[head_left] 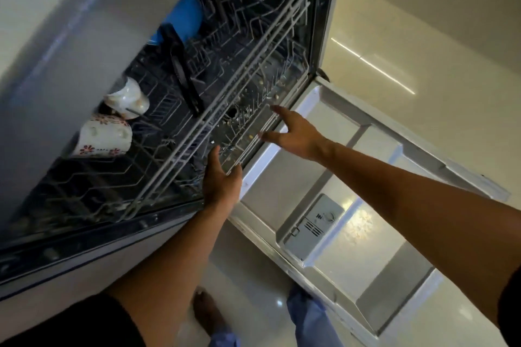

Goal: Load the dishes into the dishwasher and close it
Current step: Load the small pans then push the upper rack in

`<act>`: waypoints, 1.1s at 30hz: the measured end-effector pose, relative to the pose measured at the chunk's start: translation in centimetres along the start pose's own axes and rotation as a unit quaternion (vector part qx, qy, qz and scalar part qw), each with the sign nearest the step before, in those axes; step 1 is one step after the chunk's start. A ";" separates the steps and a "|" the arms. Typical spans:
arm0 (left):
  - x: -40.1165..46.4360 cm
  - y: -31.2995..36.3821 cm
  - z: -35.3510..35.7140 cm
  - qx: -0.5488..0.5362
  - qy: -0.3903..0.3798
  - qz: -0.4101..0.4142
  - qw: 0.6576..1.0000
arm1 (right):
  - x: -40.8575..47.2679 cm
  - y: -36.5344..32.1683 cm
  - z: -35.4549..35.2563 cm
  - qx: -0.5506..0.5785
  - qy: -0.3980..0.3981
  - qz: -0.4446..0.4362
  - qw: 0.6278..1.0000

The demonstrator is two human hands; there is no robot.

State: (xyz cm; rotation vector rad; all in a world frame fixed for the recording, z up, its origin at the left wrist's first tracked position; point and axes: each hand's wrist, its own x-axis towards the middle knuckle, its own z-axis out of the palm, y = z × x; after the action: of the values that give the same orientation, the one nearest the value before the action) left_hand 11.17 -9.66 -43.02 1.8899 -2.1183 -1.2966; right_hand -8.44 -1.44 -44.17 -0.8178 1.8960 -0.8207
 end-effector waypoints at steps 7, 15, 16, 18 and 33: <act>4.2 -1.2 1.4 0.099 -0.085 0.036 0.991 | 2.8 -0.1 1.1 -0.371 -0.029 -0.116 0.921; 4.4 0.5 4.3 0.012 -0.075 0.052 0.996 | 3.6 0.7 1.2 -0.478 -0.033 -0.141 0.866; 4.0 0.5 4.5 -0.004 -0.071 0.054 0.996 | 3.6 0.7 1.2 -0.479 -0.034 -0.141 0.866; 3.6 0.6 4.9 -0.028 -0.065 0.048 0.996 | 3.2 0.7 1.3 -0.476 -0.035 -0.137 0.868; -2.0 -0.3 8.1 -0.032 -0.140 0.017 0.990 | -5.0 4.2 0.2 -0.420 -0.005 -0.103 0.902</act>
State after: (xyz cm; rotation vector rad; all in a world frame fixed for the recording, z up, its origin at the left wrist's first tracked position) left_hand 7.71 -3.51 -47.51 1.7264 -2.1864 -1.6881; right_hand -7.17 4.91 -45.32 -1.5516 2.1789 -0.0600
